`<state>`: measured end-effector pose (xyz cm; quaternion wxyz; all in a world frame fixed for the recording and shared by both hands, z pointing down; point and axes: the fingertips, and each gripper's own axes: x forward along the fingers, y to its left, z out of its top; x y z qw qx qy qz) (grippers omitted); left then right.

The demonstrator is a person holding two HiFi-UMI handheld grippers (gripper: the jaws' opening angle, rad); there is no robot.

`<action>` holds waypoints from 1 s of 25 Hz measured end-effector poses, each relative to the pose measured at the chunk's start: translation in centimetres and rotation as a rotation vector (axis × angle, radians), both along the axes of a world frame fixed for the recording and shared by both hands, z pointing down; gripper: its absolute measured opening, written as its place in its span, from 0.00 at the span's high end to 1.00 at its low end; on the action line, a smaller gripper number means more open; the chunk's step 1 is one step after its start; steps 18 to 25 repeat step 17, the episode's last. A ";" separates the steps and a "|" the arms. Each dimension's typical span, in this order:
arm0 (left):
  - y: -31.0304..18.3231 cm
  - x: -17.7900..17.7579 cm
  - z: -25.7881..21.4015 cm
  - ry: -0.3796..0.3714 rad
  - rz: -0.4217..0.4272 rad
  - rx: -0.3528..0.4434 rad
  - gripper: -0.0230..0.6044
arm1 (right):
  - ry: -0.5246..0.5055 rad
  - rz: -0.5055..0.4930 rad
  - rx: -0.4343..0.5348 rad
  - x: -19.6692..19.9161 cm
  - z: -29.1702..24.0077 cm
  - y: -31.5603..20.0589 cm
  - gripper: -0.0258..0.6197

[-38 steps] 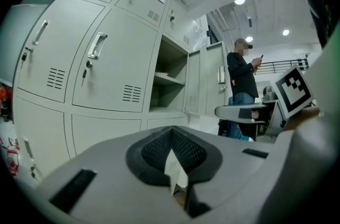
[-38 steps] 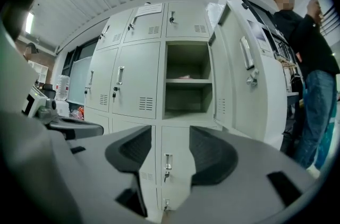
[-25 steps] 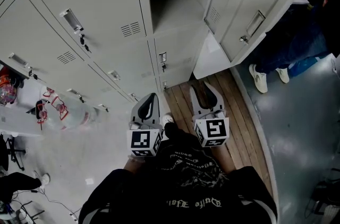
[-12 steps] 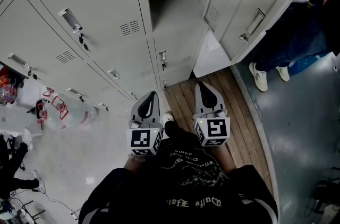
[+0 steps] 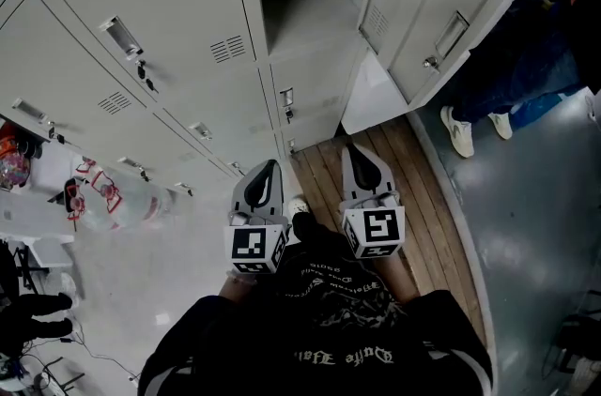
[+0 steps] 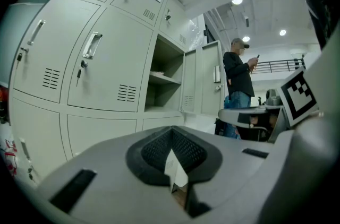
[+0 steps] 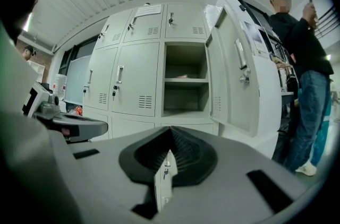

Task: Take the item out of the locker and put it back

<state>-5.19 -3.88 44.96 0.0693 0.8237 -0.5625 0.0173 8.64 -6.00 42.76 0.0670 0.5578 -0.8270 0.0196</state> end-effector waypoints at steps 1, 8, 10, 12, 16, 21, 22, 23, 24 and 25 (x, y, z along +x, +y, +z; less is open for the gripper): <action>0.0 0.0 0.0 0.001 0.001 0.000 0.95 | -0.002 0.002 -0.002 0.0 0.0 0.0 0.95; 0.0 0.1 0.4 0.009 0.001 -0.011 0.95 | 0.002 0.004 -0.012 0.0 0.4 0.0 0.96; 0.0 0.2 0.5 0.007 0.001 -0.018 0.95 | 0.003 0.005 -0.015 0.1 0.6 0.1 0.96; 0.0 0.2 0.6 0.004 0.001 -0.019 0.95 | 0.003 0.007 -0.016 0.2 0.7 0.1 0.96; 0.0 0.3 0.6 0.003 -0.001 -0.019 0.95 | 0.001 0.009 -0.018 0.4 0.8 0.2 0.96; 0.0 0.2 0.6 0.002 -0.002 -0.019 0.95 | 0.000 0.009 -0.018 0.4 0.8 0.2 0.96; 0.0 0.2 0.6 0.002 -0.002 -0.019 0.95 | 0.000 0.009 -0.018 0.4 0.8 0.2 0.96; 0.0 0.2 0.6 0.002 -0.002 -0.019 0.95 | 0.000 0.009 -0.018 0.4 0.8 0.2 0.96; 0.0 0.2 0.6 0.002 -0.002 -0.019 0.95 | 0.000 0.009 -0.018 0.4 0.8 0.2 0.96; 0.0 0.2 0.6 0.002 -0.002 -0.019 0.95 | 0.000 0.009 -0.018 0.4 0.8 0.2 0.96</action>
